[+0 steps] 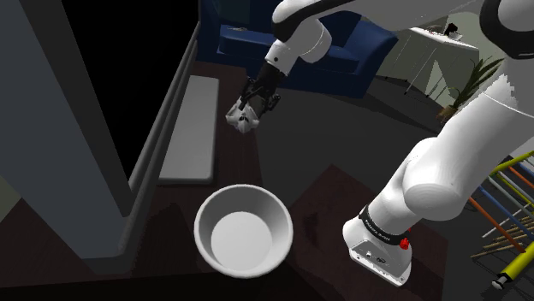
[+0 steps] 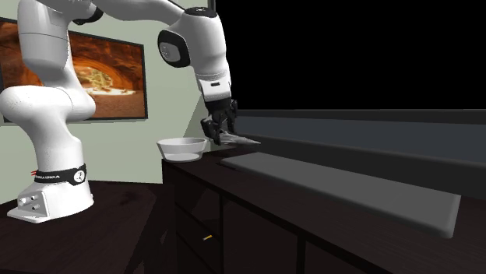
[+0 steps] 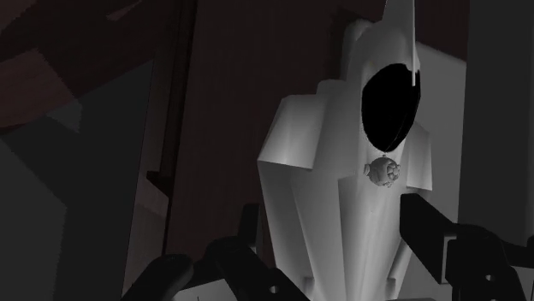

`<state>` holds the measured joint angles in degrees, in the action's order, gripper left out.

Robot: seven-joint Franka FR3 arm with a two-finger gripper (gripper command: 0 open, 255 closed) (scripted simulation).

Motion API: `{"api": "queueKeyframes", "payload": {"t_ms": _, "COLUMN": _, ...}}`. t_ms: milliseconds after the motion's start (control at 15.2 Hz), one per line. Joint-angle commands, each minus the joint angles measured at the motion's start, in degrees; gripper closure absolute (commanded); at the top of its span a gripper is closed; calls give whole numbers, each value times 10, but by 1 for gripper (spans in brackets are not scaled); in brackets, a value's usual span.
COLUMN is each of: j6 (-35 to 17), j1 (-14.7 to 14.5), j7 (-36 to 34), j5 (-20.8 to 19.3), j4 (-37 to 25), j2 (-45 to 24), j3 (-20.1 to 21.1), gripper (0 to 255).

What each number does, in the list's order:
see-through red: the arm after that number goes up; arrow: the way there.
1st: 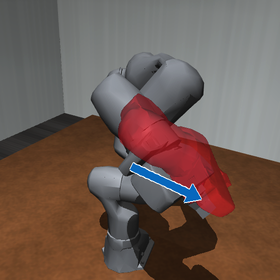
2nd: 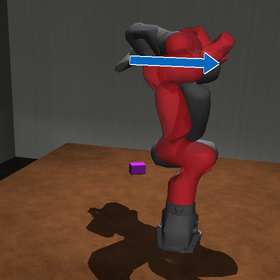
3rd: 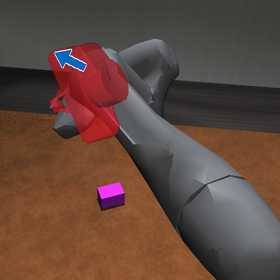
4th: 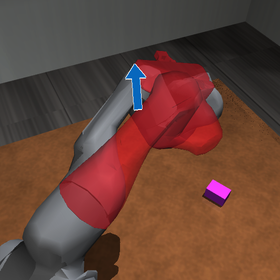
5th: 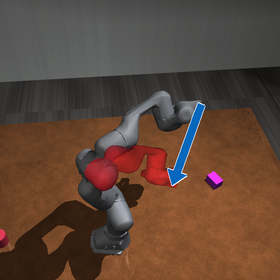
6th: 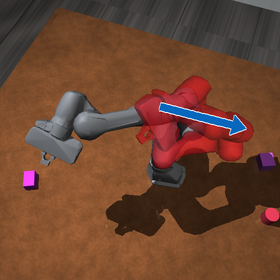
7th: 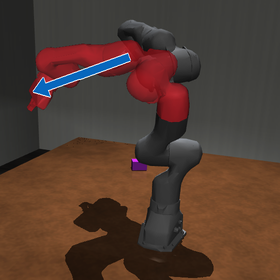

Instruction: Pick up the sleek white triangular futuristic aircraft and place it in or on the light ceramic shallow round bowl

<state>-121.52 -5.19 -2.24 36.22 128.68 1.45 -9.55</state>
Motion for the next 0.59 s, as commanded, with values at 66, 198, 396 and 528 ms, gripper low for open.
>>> {"api": "queueKeyframes", "payload": {"t_ms": 66, "j6": 18, "j1": 2, "j7": -14, "j5": -10, "j4": -8, "j2": 13, "j3": -1, "gripper": 255}}
{"api": "queueKeyframes", "payload": {"t_ms": 198, "j6": 29, "j1": 2, "j7": -23, "j5": -16, "j4": -15, "j2": 21, "j3": -1, "gripper": 255}}
{"api": "queueKeyframes", "payload": {"t_ms": 396, "j6": 45, "j1": 3, "j7": -35, "j5": -24, "j4": -25, "j2": 30, "j3": -2, "gripper": 255}}
{"api": "queueKeyframes", "payload": {"t_ms": 528, "j6": 29, "j1": -6, "j7": -51, "j5": -23, "j4": 16, "j2": 66, "j3": 10, "gripper": 255}}
